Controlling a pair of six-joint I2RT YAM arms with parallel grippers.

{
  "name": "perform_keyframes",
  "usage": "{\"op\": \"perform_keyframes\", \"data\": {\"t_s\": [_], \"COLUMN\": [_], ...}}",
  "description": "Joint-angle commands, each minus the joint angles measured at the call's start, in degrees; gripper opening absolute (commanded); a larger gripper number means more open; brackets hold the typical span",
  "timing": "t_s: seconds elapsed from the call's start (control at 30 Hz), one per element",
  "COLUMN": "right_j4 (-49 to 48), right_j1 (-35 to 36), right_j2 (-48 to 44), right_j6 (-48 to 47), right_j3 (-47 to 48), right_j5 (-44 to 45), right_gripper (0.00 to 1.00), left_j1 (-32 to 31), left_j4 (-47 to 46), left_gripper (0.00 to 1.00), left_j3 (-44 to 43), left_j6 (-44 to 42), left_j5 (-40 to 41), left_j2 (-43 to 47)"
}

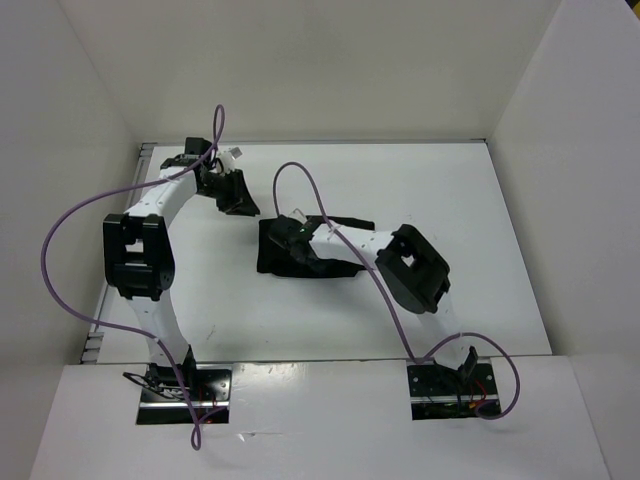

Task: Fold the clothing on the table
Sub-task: Fold the skirt

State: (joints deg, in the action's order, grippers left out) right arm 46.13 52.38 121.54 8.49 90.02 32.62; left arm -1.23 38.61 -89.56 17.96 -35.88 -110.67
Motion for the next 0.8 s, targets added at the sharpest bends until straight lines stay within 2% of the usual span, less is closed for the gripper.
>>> {"op": "perform_keyframes", "data": {"t_s": [0.0, 0.03, 0.13, 0.17, 0.23, 0.5, 0.7, 0.77], "right_j4": [-3.33, -3.33, -3.94, -3.94, -3.94, 0.37, 4.76, 4.76], "right_j1": [0.44, 0.44, 0.44, 0.44, 0.44, 0.44, 0.44, 0.44], "right_j2": [1.59, 1.60, 2.21, 2.21, 2.21, -9.20, -10.44, -10.44], "right_j6": [-0.76, -0.76, -1.28, -1.28, -1.28, 1.35, 1.35, 1.35], "right_j3": [2.79, 2.79, 3.32, 3.32, 3.32, 5.52, 1.66, -0.63], "right_j5": [2.36, 2.36, 1.31, 1.30, 1.30, -2.20, -5.10, -8.96], "right_gripper": [0.35, 0.35, 0.19, 0.08, 0.01, 0.00, 0.00, 0.00], "left_j1": [0.36, 0.36, 0.88, 0.88, 0.88, 1.41, 1.41, 1.41], "left_j4": [-0.11, -0.11, -0.11, -0.11, -0.11, -0.64, -0.64, -0.64], "left_gripper": [0.30, 0.30, 0.30, 0.30, 0.30, 0.30, 0.30, 0.30], "left_j3": [0.44, 0.44, 0.96, 0.97, 0.97, 2.02, 1.49, 1.49], "left_j6": [-1.26, -1.26, -1.26, -1.26, -1.26, -1.26, -1.26, -1.26], "left_j5": [-1.56, -1.56, -1.56, -1.56, -1.56, -2.09, -2.09, -2.09], "left_j2": [3.01, 3.01, 3.01, 3.53, 3.53, 3.53, 2.39, 2.39]}}
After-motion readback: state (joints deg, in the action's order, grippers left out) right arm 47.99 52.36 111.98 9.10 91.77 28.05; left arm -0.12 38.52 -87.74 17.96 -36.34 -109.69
